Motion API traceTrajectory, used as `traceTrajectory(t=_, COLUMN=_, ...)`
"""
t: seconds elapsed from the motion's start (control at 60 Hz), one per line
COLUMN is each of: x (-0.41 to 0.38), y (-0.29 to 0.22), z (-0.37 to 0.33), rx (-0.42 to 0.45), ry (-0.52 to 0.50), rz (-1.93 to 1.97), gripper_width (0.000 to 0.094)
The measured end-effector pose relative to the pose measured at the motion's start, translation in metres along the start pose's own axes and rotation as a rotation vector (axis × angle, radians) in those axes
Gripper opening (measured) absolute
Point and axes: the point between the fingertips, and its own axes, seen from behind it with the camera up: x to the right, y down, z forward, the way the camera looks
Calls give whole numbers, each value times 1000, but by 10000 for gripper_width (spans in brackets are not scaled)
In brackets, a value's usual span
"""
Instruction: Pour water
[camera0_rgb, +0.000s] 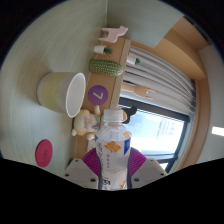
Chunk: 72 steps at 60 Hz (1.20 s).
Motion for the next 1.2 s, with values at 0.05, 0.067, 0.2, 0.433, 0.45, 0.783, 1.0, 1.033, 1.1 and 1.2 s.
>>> traceTrajectory(t=0.05, x=3, y=-11, z=4, rx=30, ry=19, rz=-102, gripper_width=324)
traceTrajectory(t=0.067, x=3, y=-15, z=5, rx=38, ry=22, rz=-134, gripper_width=325)
traceTrajectory(t=0.2, x=2, y=-34, z=15, rx=96, ry=58, rz=-385, gripper_width=322)
traceTrajectory(t=0.433, x=-7, y=-55, z=22, rx=183, ry=117, rz=-630, gripper_width=324)
traceTrajectory(t=0.45, x=-8, y=-56, z=22, rx=184, ry=114, rz=-630, gripper_width=324)
traceTrajectory(t=0.783, x=47, y=-32, z=24, rx=87, ry=211, rz=-235, gripper_width=342)
traceTrajectory(t=1.0, x=68, y=23, z=16, rx=-65, ry=55, rz=756, gripper_width=345)
traceTrajectory(t=1.033, x=71, y=28, z=14, rx=-70, ry=40, rz=892, gripper_width=344)
traceTrajectory(t=1.1, x=67, y=35, z=11, rx=-80, ry=18, rz=1158, gripper_width=344)
traceTrajectory(t=1.2, x=50, y=49, z=10, rx=-96, ry=-53, rz=1487, gripper_width=345)
